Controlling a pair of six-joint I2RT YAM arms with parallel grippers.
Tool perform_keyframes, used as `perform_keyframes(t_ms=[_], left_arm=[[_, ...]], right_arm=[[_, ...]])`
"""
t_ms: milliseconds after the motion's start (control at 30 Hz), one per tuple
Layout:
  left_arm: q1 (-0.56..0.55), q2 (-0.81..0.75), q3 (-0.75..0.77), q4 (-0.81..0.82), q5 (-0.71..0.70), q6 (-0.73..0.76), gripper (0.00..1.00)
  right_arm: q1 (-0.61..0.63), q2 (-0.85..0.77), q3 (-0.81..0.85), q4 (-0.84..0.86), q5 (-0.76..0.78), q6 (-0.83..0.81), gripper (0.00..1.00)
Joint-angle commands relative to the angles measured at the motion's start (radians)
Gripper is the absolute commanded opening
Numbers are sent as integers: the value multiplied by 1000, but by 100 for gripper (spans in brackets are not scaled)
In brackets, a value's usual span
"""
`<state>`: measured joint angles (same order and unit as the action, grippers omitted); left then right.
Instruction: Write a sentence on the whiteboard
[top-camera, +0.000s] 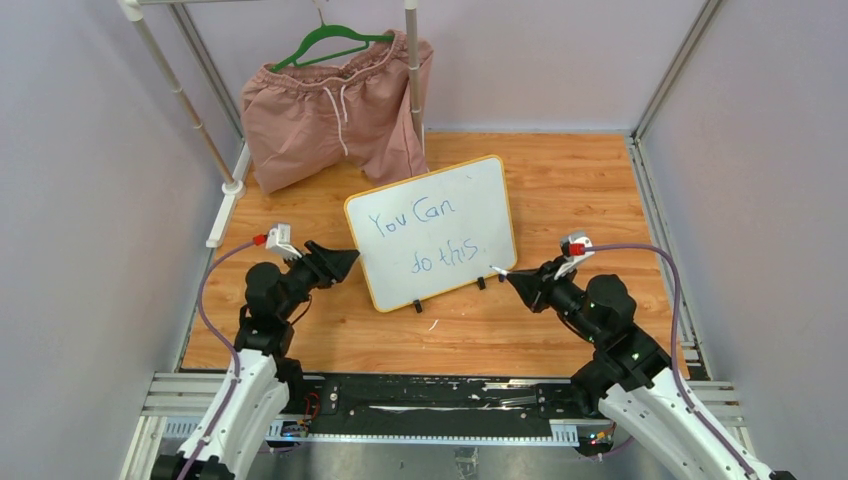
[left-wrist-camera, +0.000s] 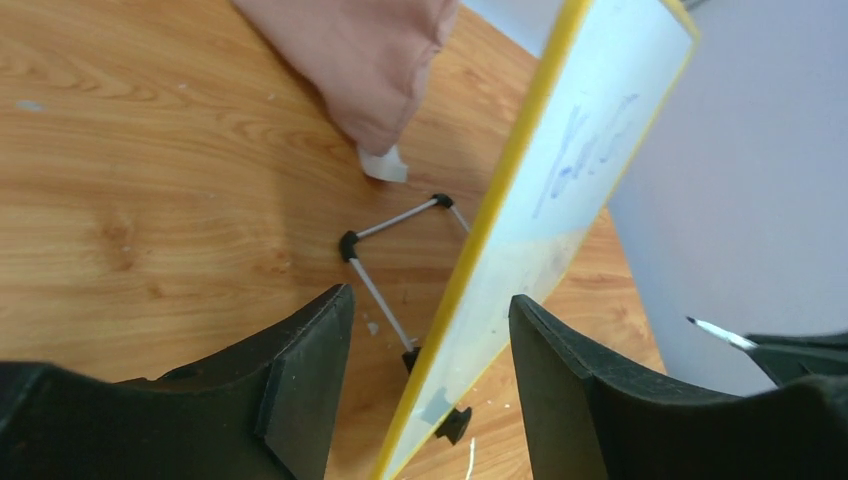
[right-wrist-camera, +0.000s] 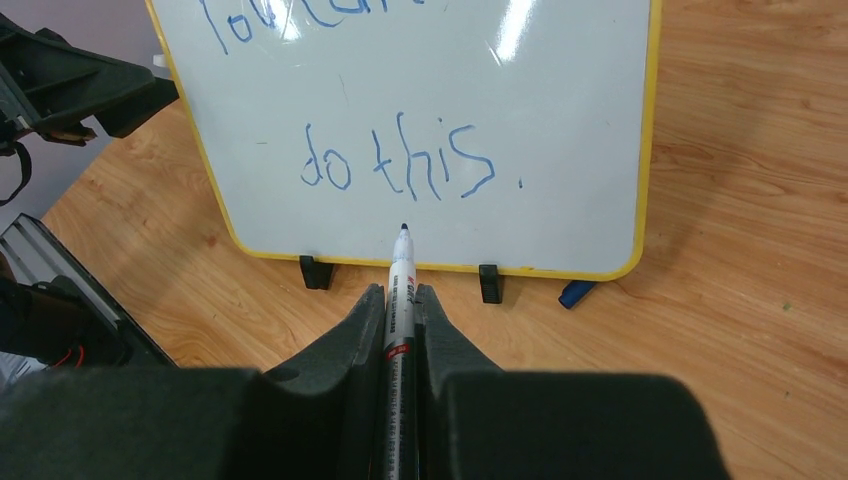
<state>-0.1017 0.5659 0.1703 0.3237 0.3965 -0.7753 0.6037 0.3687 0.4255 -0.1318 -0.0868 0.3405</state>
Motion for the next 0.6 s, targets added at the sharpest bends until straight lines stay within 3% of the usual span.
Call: perform_keyframes(t_ms=[0,133,300,367,567], left_arm=[[-6,-25,118,-331,-144,92,64],[-6,-28,254,-645,-359,127,70],[-6,-49,401,-873,-543,90,86],[-6,-55,456,-911,-515,105,99],[-22,-65,559,-935,-265,156,100]], right_arm=[[-13,-19,51,-19,0,-26,0],[-13,-23,57,-31,5,-32,0],[-13,-18,68,-36,-4,-38,0],[-12,-16,73,-43,-9,-43,0],[-12,-22,96,-91,-15,-63,0]])
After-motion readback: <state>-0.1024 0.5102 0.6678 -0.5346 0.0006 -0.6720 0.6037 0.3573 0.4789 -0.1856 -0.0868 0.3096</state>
